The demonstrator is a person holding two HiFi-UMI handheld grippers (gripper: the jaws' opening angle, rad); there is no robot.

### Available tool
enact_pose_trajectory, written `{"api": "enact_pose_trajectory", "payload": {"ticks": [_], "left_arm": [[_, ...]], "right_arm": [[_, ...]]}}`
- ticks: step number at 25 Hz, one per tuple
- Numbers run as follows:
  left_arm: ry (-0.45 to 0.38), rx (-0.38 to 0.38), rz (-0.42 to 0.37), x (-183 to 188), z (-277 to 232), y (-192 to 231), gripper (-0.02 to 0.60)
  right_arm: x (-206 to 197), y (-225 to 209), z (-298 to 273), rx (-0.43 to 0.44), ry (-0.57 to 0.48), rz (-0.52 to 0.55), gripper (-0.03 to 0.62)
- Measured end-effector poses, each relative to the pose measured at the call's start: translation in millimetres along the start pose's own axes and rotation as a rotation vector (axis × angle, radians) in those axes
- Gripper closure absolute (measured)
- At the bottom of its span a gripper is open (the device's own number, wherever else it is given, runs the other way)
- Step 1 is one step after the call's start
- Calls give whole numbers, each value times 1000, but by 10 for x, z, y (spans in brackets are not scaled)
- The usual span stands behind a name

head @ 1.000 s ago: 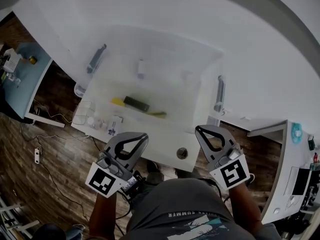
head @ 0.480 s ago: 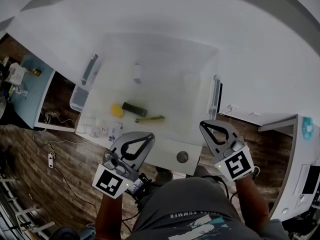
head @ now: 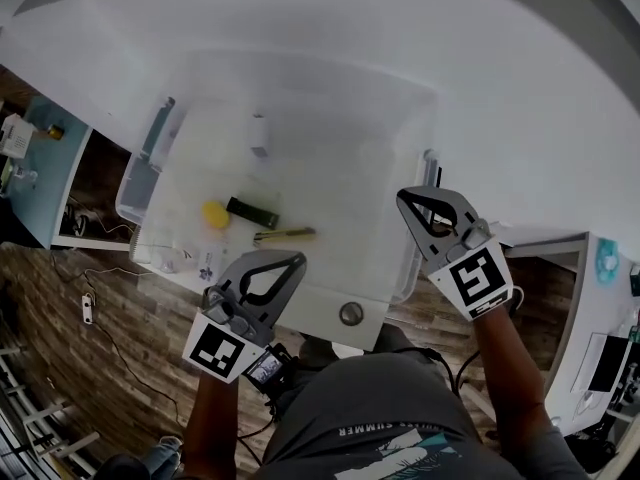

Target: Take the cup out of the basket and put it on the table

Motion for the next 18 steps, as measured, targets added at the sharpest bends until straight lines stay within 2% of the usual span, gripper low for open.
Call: {"api": "enact_pose_trajectory", "payload": {"ticks": [5, 7, 10, 14, 18], "left_arm": [[2, -5, 1, -99, -29, 120, 566], [3, -2, 6, -139, -38, 140, 566], [-3, 6, 25, -186, -22, 165, 566], [-38, 11, 45, -169, -13, 171, 566], [-51, 26, 46, -160, 14, 164, 566]], "right_arm": [[-98, -380, -607, -9, 47, 13, 583], [-229, -540, -872, -18, 95, -22, 583], [-490, -708, -1250, -13, 192, -98, 582], [-765, -754, -1660, 43, 331, -114, 580], [-1166, -706, -1969, 106, 499, -108, 517]]}}
Point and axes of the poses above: the fingertips, and each gripper's own axes: z backward along the fingers, y to its left, x out of its top, the point moved 6 cm from there along z, backward along the fingers, and after that the axes turned 14 degrees about -y, right-handed, at the moved point
